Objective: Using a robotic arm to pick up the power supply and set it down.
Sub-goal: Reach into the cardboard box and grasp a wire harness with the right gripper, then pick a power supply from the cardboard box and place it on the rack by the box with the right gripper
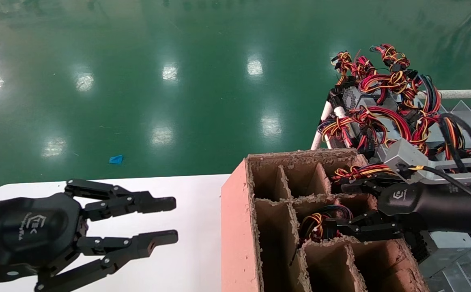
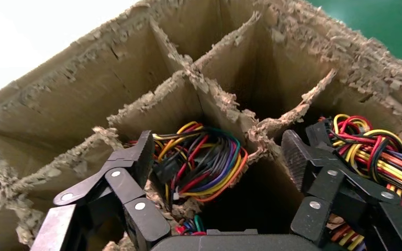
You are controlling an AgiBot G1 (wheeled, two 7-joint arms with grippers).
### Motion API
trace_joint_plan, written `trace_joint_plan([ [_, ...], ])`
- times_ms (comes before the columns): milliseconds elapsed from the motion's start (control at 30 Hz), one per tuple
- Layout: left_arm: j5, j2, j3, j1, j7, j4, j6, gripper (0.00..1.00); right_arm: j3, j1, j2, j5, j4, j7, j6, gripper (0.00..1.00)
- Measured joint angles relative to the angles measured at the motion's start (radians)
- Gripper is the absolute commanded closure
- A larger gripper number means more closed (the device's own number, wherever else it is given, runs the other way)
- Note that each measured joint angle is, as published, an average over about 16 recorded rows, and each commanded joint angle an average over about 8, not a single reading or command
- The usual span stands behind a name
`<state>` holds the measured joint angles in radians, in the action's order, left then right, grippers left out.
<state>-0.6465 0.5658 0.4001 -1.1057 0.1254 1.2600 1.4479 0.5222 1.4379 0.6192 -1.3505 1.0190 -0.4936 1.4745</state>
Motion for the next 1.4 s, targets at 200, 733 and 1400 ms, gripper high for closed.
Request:
trace_joint_plan([
  [200,0.0,0.0,0.0,0.0,0.0,0.0,0.0,1.0,0.034,0.063,0.032,-0.046,-0.068,0.015,0.051,1.0],
  [733,0.0,0.0,0.0,0.0,0.0,0.0,0.0,1.0,0.101,0.118,0.019,-0.076,-0.04,-0.027,0.088,1.0],
  [1400,0.0,0.0,0.0,0.0,0.0,0.0,0.0,1.0,0.123,0.142,-0.019,-0.042,0.125,-0.053,0.075,1.0],
])
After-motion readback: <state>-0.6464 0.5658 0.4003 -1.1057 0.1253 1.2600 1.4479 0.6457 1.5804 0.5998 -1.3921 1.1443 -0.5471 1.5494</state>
